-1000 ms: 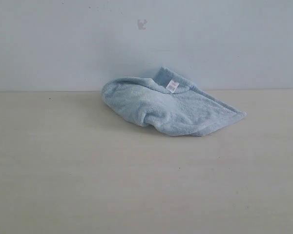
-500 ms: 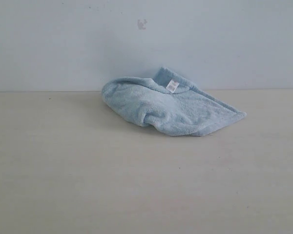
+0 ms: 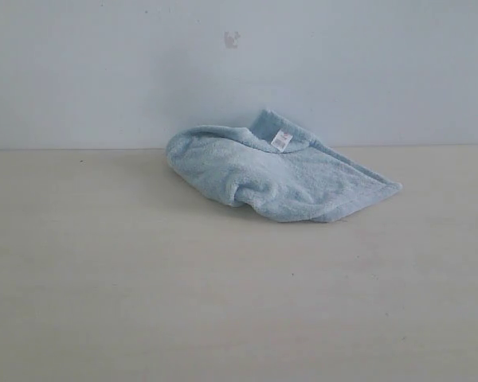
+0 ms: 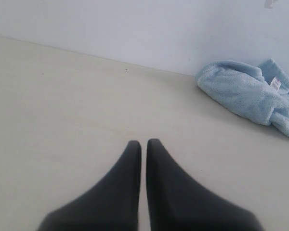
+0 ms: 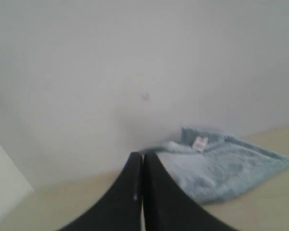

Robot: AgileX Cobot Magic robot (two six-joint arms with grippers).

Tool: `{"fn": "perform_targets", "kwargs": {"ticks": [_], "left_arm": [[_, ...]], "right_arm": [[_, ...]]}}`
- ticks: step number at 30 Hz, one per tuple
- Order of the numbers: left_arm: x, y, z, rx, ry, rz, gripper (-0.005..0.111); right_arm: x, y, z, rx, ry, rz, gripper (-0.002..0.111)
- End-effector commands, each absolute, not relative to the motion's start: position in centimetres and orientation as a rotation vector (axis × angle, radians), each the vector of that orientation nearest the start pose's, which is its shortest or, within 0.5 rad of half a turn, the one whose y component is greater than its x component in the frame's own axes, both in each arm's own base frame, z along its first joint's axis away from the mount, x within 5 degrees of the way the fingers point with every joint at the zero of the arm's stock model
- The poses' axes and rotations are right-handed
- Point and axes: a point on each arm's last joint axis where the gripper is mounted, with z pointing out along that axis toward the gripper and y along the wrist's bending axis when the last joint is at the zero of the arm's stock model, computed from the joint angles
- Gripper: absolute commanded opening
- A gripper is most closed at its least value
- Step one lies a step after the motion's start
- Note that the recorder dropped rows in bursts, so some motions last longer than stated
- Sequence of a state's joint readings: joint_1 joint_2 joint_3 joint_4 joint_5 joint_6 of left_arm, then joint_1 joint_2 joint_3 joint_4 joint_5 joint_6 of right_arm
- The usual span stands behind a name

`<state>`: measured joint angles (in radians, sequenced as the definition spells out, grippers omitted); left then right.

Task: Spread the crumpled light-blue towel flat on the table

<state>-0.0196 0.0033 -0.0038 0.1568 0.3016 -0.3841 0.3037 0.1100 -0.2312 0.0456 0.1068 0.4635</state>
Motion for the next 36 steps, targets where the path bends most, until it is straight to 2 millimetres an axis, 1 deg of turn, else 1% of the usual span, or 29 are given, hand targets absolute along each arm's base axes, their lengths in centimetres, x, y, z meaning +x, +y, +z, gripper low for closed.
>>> {"fn": "perform_targets", "kwargs": {"ticks": [1,2,3,5,6,7,8,9,10,11,12,13,14,15,16,17,18,20,22,24,25,26,27,28,29,30,34,36], "left_arm": [[5.5,0.3,18.7,-0.228,1.76,-0.156,0.004],[5.5,0.3,18.7,-0.228,1.76,-0.156,0.004],[5.5,0.3,18.7,-0.228,1.76,-0.156,0.004],[5.5,0.3,18.7,-0.228,1.76,-0.156,0.004],[5.5,0.3,18.7,-0.228,1.76,-0.156,0.004],[5.5,0.3,18.7,-0.228,1.76,-0.156,0.004],[5.5,0.3,18.7,-0.228,1.76,-0.156,0.004],[5.5,0.3,18.7,-0.228,1.76,-0.156,0.004],[5.5,0.3,18.7,-0.228,1.76,-0.156,0.004],[5.5,0.3,18.7,-0.228,1.76,-0.156,0.004],[5.5,0.3,18.7,-0.228,1.76,-0.156,0.004],[5.5,0.3,18.7,-0.228,1.76,-0.156,0.004],[5.5,0.3,18.7,-0.228,1.76,-0.156,0.004],[5.5,0.3,18.7,-0.228,1.76,-0.156,0.004],[5.5,0.3,18.7,-0.228,1.76,-0.156,0.004],[5.5,0.3,18.7,-0.228,1.76,-0.156,0.004],[5.5,0.3,18.7,-0.228,1.76,-0.156,0.004],[5.5,0.3,18.7,-0.227,1.76,-0.154,0.004],[5.5,0.3,18.7,-0.225,1.76,-0.152,0.004],[5.5,0.3,18.7,-0.225,1.76,-0.152,0.004],[5.5,0.3,18.7,-0.225,1.76,-0.152,0.004],[5.5,0.3,18.7,-0.225,1.76,-0.152,0.004],[5.5,0.3,18.7,-0.225,1.76,-0.152,0.004],[5.5,0.3,18.7,-0.225,1.76,-0.152,0.004],[5.5,0.3,18.7,-0.225,1.76,-0.152,0.004],[5.5,0.3,18.7,-0.225,1.76,-0.152,0.004],[5.5,0.3,18.7,-0.225,1.76,-0.152,0.004],[5.5,0.3,18.7,-0.225,1.757,-0.153,0.004]], "right_arm": [[9.4,4.5,31.8,-0.32,1.884,0.374,0.001],[10.9,5.4,32.5,-0.392,1.946,0.325,0.002],[13.4,6.4,33.5,-0.477,2.033,0.232,0.008],[17.8,7.8,34.6,-0.532,2.142,0.094,0.022],[21.2,8.4,34.5,-0.541,2.207,0.004,0.034],[24.9,8.5,35.1,-0.489,2.23,-0.035,0.05],[28.4,8.4,34.9,-0.45,2.248,-0.056,0.057],[31.8,7.8,34.1,-0.383,2.293,-0.037,0.058],[34.2,7.1,33.8,-0.339,2.31,0.008,0.055],[36.4,6.6,32.9,-0.317,2.335,0.101,0.052],[38.3,6.4,31.8,-0.31,2.347,0.236,0.049],[40.2,6.6,30.4,-0.296,2.346,0.394,0.049],[41.4,6.6,29.7,-0.311,2.333,0.46,0.049],[42.7,6.6,29.2,-0.357,2.31,0.487,0.049],[44.9,6.9,28.1,-0.394,2.305,0.5,0.049],[46.2,7.3,26.9,-0.433,2.315,0.499,0.051],[48.1,7.8,26.2,-0.467,2.297,0.48,0.058],[50.1,8.5,25.1,-0.488,2.273,0.465,0.062],[51.8,9.0,24.2,-0.488,2.237,0.445,0.062],[53.5,9.7,22.8,-0.449,2.205,0.437,0.062],[54.7,10.4,22.1,-0.427,2.168,0.435,0.062],[55.3,10.7,21.4,-0.425,2.158,0.43,0.062],[55.9,11.5,20.0,-0.43,2.148,0.429,0.062],[56.3,11.7,19.1,-0.428,2.147,0.424,0.062],[56.7,12.1,17.4,-0.426,2.155,0.422,0.062],[56.9,12.3,16.5,-0.425,2.163,0.422,0.062],[57.1,12.9,13.5,-0.425,2.195,0.423,0.062],[56.9,13.0,12.6,-0.447,2.23,0.434,0.062]]}}
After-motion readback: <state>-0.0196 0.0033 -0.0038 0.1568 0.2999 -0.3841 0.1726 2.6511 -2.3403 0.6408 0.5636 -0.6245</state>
